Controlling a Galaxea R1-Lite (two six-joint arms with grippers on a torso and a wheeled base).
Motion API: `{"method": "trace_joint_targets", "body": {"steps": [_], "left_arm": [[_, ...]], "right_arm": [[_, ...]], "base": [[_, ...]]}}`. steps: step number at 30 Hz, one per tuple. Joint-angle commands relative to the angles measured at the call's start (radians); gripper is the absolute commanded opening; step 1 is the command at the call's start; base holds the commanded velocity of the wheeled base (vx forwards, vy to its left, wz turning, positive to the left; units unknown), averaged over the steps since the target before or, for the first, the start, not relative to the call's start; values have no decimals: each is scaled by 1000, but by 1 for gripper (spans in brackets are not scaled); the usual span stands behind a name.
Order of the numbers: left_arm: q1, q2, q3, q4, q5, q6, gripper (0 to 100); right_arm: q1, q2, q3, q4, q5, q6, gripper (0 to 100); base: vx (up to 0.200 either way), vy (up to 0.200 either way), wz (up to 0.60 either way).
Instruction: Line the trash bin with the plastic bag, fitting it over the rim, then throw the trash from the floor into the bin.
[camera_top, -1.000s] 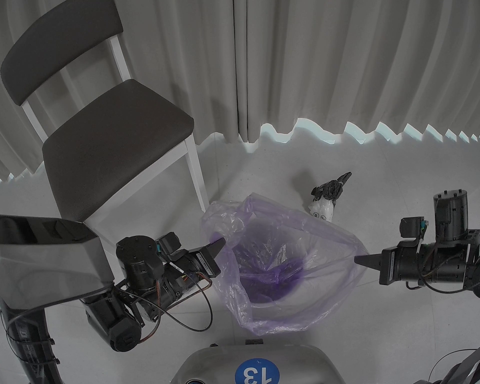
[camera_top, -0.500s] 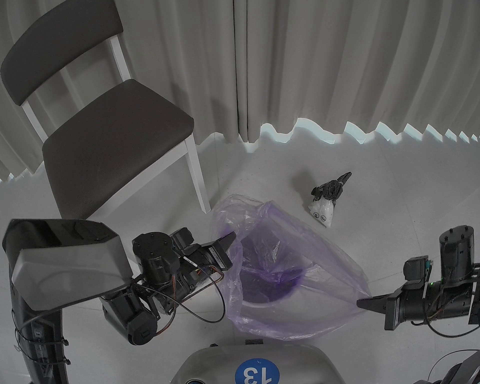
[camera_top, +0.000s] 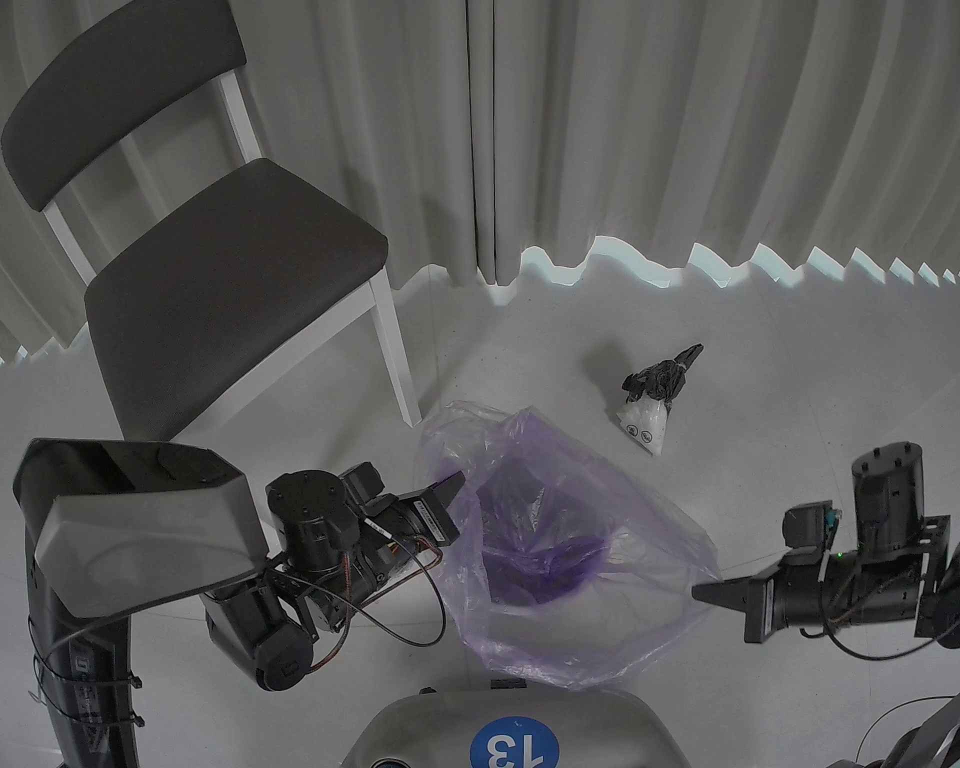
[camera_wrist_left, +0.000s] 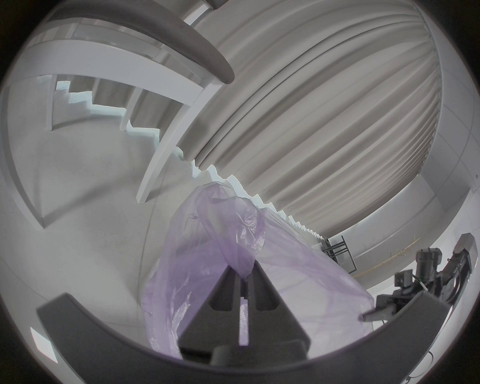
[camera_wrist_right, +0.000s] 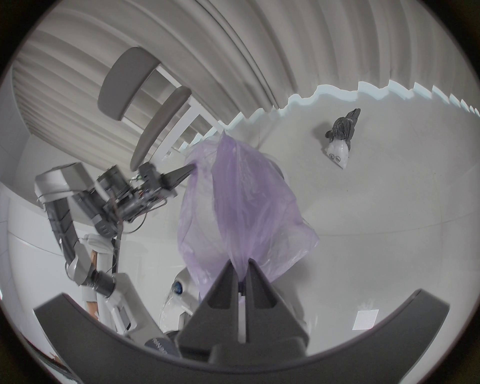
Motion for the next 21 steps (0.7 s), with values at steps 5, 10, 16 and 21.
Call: {"method": "trace_joint_targets", "body": {"steps": [5,10,16,21], "left_arm": [[25,-83,94,-16,9,4,0],[25,-86,134,-18,41,6,0],[11,-117,207,-18,83,6,0],[-29,-168,263,-16,124,7,0]], "right_arm": [[-76,348,-250,-86,4,-2,0],[-85,465,-368,-87,3,1,0],[-99,567,-494,-78,-2,7,0],[-110,558,-468,-73,-5,5,0]], "base": [[0,0,0],[0,0,0],[0,0,0],[0,0,0]]}}
